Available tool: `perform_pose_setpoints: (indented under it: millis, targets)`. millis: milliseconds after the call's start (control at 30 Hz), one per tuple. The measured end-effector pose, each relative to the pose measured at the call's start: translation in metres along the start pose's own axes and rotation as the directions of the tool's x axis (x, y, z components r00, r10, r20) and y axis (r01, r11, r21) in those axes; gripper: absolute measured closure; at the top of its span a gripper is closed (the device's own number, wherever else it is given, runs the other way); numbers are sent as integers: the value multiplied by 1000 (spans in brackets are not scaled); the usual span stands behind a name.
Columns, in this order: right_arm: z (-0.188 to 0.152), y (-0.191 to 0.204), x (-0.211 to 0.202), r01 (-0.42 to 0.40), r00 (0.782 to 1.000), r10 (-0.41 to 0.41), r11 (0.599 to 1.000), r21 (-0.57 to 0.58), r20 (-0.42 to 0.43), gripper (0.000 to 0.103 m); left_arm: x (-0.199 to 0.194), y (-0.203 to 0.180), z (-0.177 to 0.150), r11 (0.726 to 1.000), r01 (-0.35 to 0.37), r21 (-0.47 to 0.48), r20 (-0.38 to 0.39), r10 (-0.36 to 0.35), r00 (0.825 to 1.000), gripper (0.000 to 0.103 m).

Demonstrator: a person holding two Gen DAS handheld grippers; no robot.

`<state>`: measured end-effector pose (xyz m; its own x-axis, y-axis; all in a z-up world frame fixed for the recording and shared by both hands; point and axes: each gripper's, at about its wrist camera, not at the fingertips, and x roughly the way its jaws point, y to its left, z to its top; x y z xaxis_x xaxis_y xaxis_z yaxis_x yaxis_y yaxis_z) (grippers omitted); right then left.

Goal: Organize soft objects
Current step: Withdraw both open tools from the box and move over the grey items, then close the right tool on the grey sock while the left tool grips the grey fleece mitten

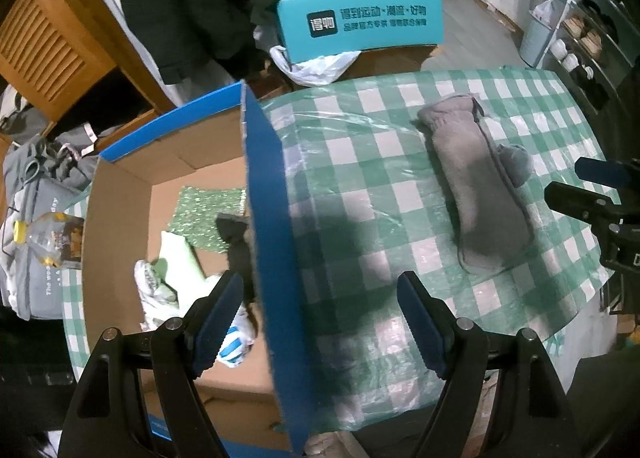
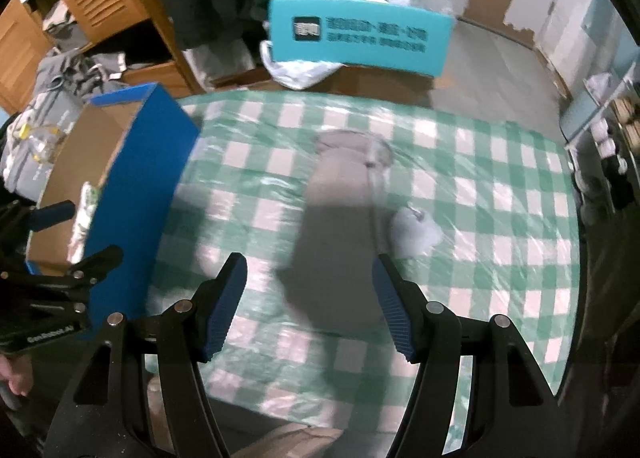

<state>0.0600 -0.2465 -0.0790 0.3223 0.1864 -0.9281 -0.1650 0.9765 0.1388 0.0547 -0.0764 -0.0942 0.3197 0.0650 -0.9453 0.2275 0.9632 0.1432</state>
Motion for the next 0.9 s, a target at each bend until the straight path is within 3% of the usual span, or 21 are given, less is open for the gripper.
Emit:
perform_pose_setpoints:
  millis: [233, 400, 900]
  targets:
    - [-4, -42, 13, 53, 998, -51, 998, 44, -48, 38, 13, -16, 12, 1000, 24, -6, -21, -24, 999, 22]
    - [5, -66, 27, 88, 993, -84, 995, 46, -83, 38, 26, -25, 22, 996, 81, -24, -56, -82, 995, 22]
    - [24, -98, 76, 57, 988, -35, 987, 150, -148, 38, 62, -51, 55, 993, 117, -24, -96, -119, 988, 22]
